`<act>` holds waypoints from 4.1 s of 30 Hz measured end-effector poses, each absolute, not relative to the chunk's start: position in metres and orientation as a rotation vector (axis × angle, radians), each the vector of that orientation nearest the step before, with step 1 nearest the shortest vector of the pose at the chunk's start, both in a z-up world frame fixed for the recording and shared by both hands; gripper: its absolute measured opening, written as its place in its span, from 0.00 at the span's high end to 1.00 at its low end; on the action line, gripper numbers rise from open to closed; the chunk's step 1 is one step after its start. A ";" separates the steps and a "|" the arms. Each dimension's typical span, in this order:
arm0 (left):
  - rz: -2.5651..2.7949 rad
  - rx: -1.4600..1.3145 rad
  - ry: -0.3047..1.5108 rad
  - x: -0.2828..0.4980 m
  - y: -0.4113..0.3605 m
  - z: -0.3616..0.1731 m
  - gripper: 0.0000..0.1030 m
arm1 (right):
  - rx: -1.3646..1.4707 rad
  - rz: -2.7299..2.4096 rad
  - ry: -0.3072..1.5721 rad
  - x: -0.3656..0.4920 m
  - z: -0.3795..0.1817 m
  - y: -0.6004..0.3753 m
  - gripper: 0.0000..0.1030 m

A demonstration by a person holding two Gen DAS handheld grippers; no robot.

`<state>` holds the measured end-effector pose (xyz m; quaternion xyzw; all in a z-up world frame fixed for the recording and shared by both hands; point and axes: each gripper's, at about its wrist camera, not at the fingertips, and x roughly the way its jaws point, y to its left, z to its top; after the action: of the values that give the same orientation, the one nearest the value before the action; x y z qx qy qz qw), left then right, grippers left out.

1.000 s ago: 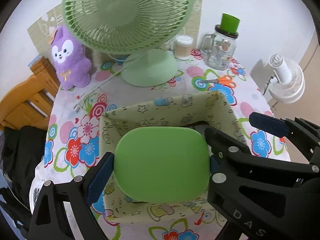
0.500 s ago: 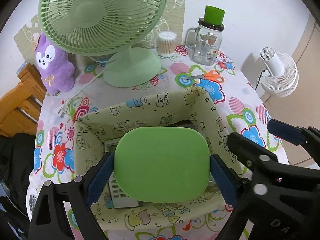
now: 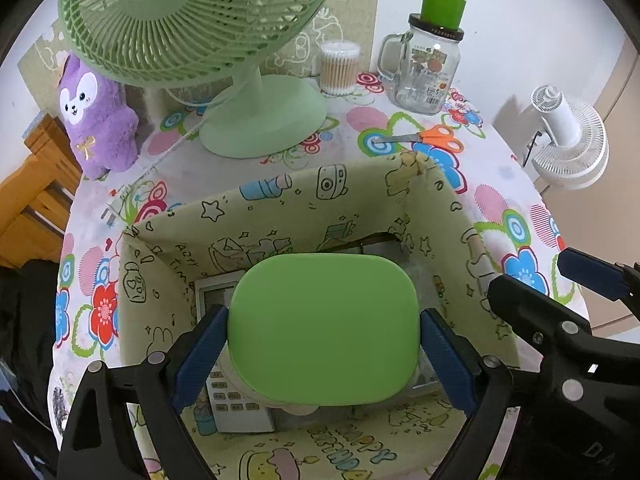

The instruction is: Organize rigid objects

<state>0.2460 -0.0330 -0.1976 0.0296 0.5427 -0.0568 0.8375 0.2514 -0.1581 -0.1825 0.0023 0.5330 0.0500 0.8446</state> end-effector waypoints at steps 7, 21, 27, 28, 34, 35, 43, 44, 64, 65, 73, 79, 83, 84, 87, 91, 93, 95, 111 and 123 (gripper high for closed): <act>-0.141 0.041 1.160 0.251 -0.029 -0.209 0.07 | -0.002 0.118 1.142 0.254 -0.190 -0.152 0.28; -0.156 0.052 1.151 0.238 -0.022 -0.195 0.00 | -0.014 0.137 1.139 0.250 -0.187 -0.144 0.28; -0.144 0.046 1.130 0.224 -0.014 -0.181 0.00 | -0.015 0.150 1.115 0.240 -0.177 -0.137 0.28; -0.142 0.048 1.126 0.221 -0.013 -0.179 0.00 | -0.016 0.151 1.111 0.237 -0.175 -0.136 0.28; -0.125 0.045 1.114 0.205 -0.003 -0.165 0.00 | -0.016 0.161 1.089 0.223 -0.165 -0.128 0.28; -0.122 0.043 1.111 0.203 -0.002 -0.163 0.00 | -0.015 0.163 1.084 0.221 -0.163 -0.127 0.28; -0.101 0.038 1.065 0.178 0.014 -0.138 0.00 | -0.017 0.168 1.043 0.201 -0.145 -0.119 0.28; -0.099 0.036 1.059 0.175 0.016 -0.135 0.00 | -0.019 0.166 1.036 0.198 -0.142 -0.118 0.28; -0.046 0.031 0.939 0.102 0.047 -0.067 0.00 | -0.019 0.175 0.912 0.123 -0.079 -0.117 0.15; -0.042 0.030 0.931 0.098 0.048 -0.062 0.00 | -0.019 0.176 0.898 0.118 -0.074 -0.117 0.14; -0.031 0.001 0.858 0.072 0.057 -0.025 0.00 | -0.009 0.179 0.809 0.087 -0.034 -0.121 0.09; -0.015 -0.008 0.809 0.056 0.058 -0.004 0.00 | -0.042 0.165 0.763 0.067 -0.012 -0.125 0.08; -0.010 -0.004 0.799 0.046 0.056 0.002 0.00 | -0.046 0.158 0.736 0.056 0.001 -0.129 0.06; -0.007 -0.006 0.798 0.044 0.056 0.002 0.00 | -0.043 0.154 0.731 0.054 0.003 -0.131 0.06; 0.005 -0.007 0.802 0.038 0.055 0.006 0.00 | -0.040 0.148 0.724 0.048 0.006 -0.133 0.05; 0.032 0.013 0.801 0.029 0.054 0.011 0.00 | -0.020 0.147 0.735 0.043 0.008 -0.136 0.05; 0.029 0.011 0.789 0.024 0.053 0.015 0.00 | -0.018 0.148 0.738 0.041 0.010 -0.136 0.05; 0.041 0.012 0.784 0.023 0.053 0.017 0.00 | -0.020 0.149 0.735 0.039 0.011 -0.136 0.05; 0.039 -0.009 0.752 0.016 0.058 0.030 0.00 | 0.015 0.124 0.717 0.036 0.021 -0.136 0.05; 0.065 -0.029 0.727 0.018 0.067 0.038 0.00 | 0.011 0.101 0.692 0.030 0.029 -0.135 0.05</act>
<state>0.0180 0.0673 0.0381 -0.0144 0.3554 0.0317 0.9341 0.0300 -0.1350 0.0291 0.0053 0.3392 0.0496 0.9394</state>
